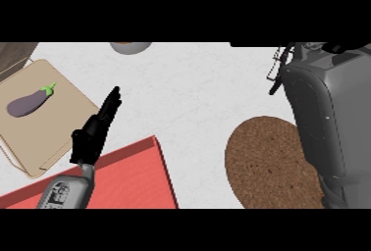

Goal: Pick the cupcake from the placemat and place it in the tiered shelf

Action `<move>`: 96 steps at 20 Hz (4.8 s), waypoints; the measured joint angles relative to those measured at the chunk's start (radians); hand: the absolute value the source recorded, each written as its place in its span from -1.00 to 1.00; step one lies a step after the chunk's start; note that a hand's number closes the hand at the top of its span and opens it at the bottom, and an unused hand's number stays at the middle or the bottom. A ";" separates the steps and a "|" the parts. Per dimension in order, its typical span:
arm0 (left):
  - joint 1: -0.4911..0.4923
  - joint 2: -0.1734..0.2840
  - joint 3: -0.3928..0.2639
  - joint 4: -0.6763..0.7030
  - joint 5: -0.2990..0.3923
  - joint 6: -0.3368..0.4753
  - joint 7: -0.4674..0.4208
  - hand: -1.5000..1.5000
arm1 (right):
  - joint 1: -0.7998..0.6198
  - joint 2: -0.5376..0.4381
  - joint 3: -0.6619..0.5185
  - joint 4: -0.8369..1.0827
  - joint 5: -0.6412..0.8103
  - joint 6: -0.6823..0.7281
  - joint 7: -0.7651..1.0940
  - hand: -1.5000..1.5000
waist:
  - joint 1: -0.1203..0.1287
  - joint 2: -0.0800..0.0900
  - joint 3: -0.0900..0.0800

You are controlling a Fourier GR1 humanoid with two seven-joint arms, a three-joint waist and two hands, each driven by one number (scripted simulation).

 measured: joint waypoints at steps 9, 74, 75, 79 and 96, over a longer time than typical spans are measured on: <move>-0.005 -0.002 0.014 0.010 -0.005 -0.018 -0.007 0.00 | -0.055 -0.098 -0.109 0.072 0.015 0.037 -0.069 1.00 | 0.005 0.002 0.000; 0.025 -0.048 0.047 -0.014 -0.059 -0.046 -0.002 0.00 | 0.004 -0.399 -0.423 0.427 -0.403 -0.622 -0.424 -1.00 | 0.000 -0.001 0.000; 0.023 -0.039 0.053 -0.018 -0.052 -0.056 0.001 0.00 | -0.001 -0.402 -0.434 0.406 -0.405 -0.632 -0.416 -1.00 | 0.000 -0.001 0.000; 0.033 -0.048 0.053 -0.020 -0.058 -0.044 -0.003 0.00 | 0.015 -0.443 -0.476 0.288 -0.391 -0.605 -0.341 -1.00 | -0.011 -0.004 -0.001; 0.081 -0.027 0.093 -0.040 -0.045 -0.039 -0.010 0.00 | 0.527 -0.507 -0.812 -0.466 -0.667 0.000 -0.082 -1.00 | -0.075 -0.019 0.001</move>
